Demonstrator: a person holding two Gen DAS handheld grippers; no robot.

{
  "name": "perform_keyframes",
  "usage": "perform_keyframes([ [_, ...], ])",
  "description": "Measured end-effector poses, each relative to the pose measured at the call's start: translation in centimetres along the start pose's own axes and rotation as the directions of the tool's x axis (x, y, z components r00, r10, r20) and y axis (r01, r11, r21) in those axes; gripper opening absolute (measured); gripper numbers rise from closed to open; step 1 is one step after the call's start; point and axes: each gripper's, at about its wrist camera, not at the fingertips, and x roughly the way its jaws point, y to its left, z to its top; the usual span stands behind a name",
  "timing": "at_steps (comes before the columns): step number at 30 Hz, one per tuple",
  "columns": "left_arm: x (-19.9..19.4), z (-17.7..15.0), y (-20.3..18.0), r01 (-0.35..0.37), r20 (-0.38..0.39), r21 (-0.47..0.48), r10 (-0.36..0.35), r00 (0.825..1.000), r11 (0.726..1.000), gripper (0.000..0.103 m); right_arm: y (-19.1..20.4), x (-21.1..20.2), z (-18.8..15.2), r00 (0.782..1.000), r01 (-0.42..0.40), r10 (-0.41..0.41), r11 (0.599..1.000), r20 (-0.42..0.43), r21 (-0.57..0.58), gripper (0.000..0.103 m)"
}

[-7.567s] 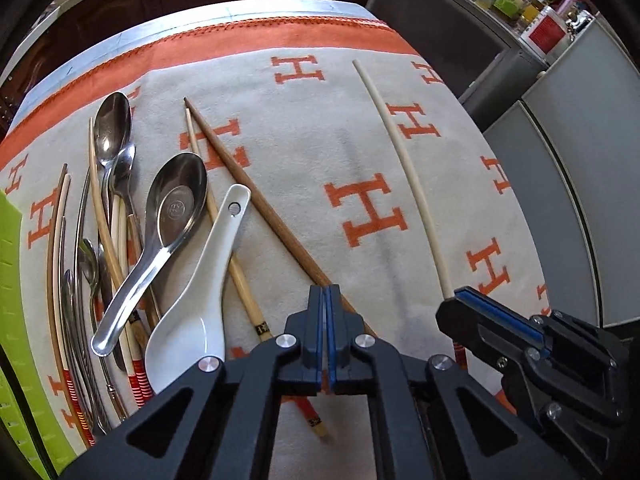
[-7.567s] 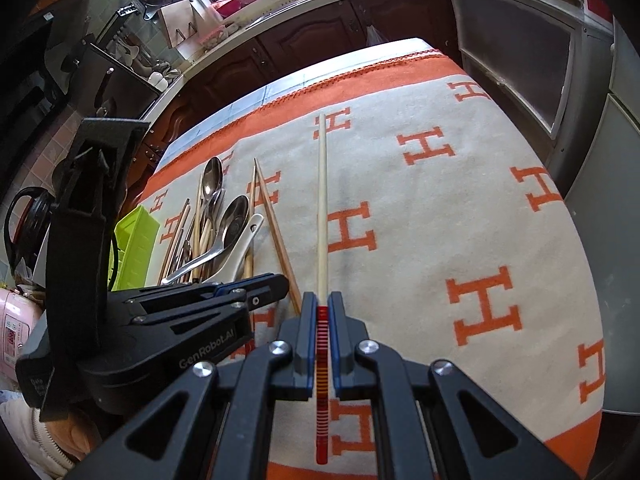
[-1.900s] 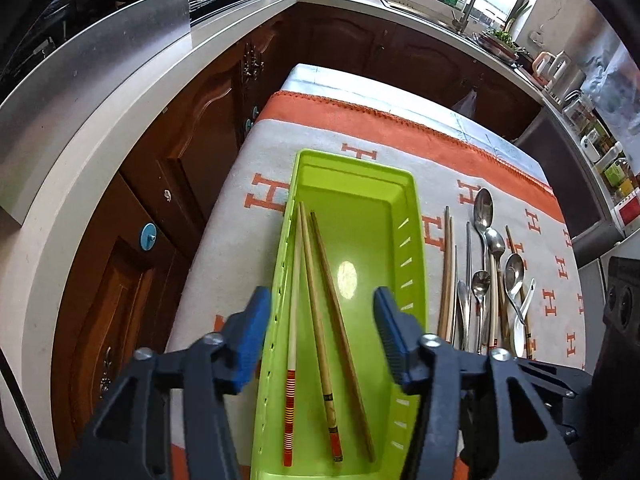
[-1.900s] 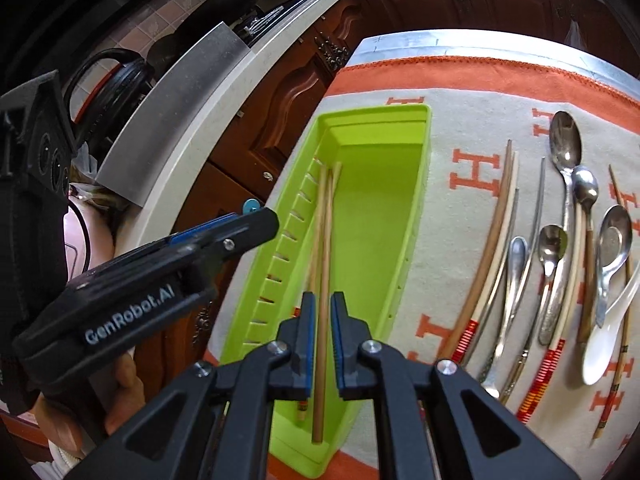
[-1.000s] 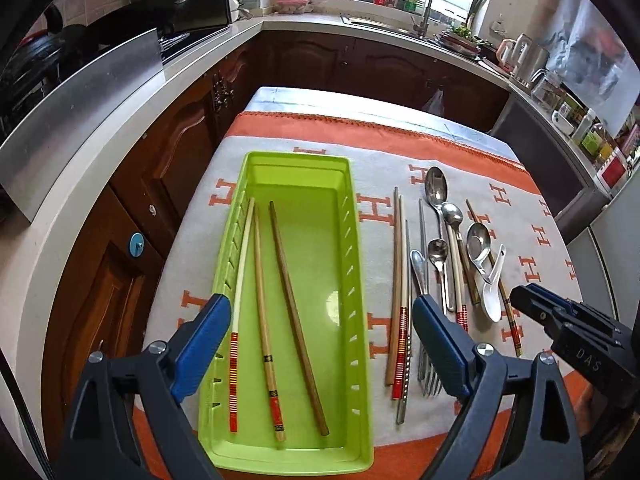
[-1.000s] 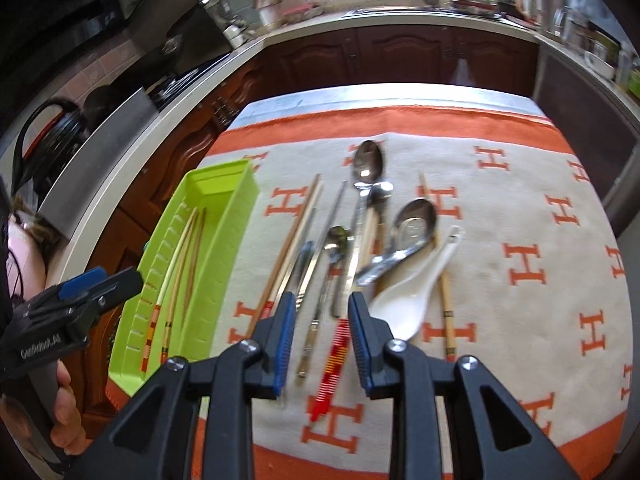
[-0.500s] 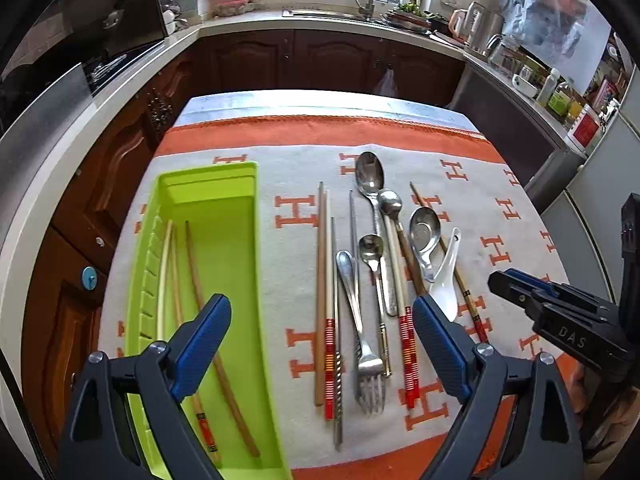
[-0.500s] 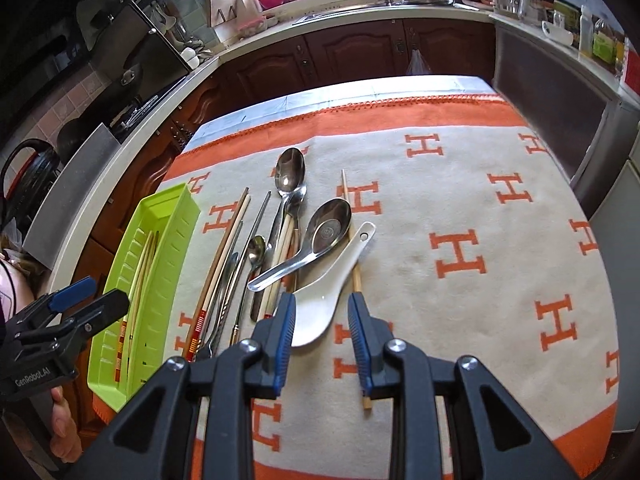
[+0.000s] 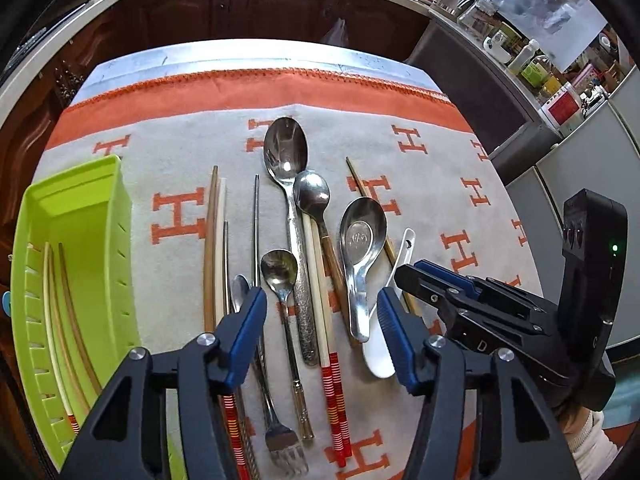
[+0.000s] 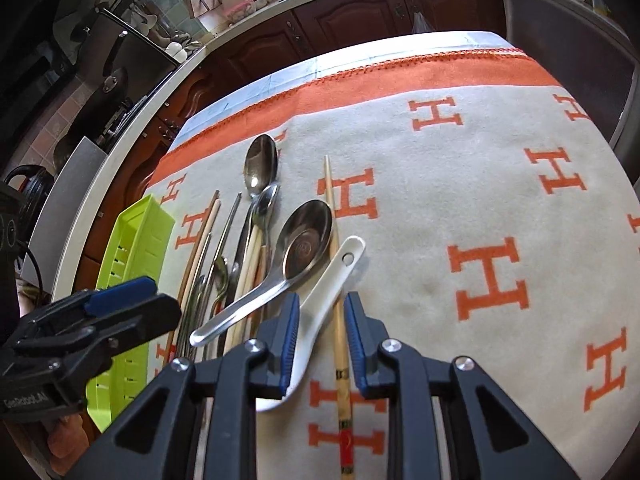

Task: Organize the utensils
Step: 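Move the right tool to the white ceramic spoon handle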

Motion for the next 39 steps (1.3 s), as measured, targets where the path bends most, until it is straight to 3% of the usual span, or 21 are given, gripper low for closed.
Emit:
perform_keyframes([
  [9, 2.4, 0.6, -0.3, 0.013, -0.059, -0.012, -0.013, 0.998, 1.0, 0.051, -0.3, 1.2, 0.6, 1.0, -0.016, 0.017, 1.0, 0.02, -0.021, 0.0],
  [17, 3.4, 1.1, -1.2, 0.036, -0.069, -0.008, -0.036, 0.997, 0.999, 0.05, -1.3, 0.2, 0.0, 0.999, -0.03, 0.031, 0.999, 0.022, -0.02, 0.0],
  [22, 3.7, 1.5, -1.6, 0.043, -0.075, -0.013, -0.044, 0.996, 0.999, 0.046, -1.9, -0.6, -1.2, 0.985, -0.156, 0.158, 0.987, -0.063, 0.03, 0.002],
  [27, 3.4, 1.4, -1.4, 0.048, -0.068, -0.023, -0.05, 0.996, 0.999, 0.046, -0.9, -1.2, -2.5, 0.979, -0.176, 0.177, 0.984, -0.099, 0.017, 0.004],
  [39, 1.8, 0.8, 0.9, 0.05, -0.04, -0.071, -0.053, 0.998, 0.996, 0.046, 0.6, 0.2, -2.8, 0.994, -0.043, 0.037, 0.998, -0.107, -0.05, 0.005],
])
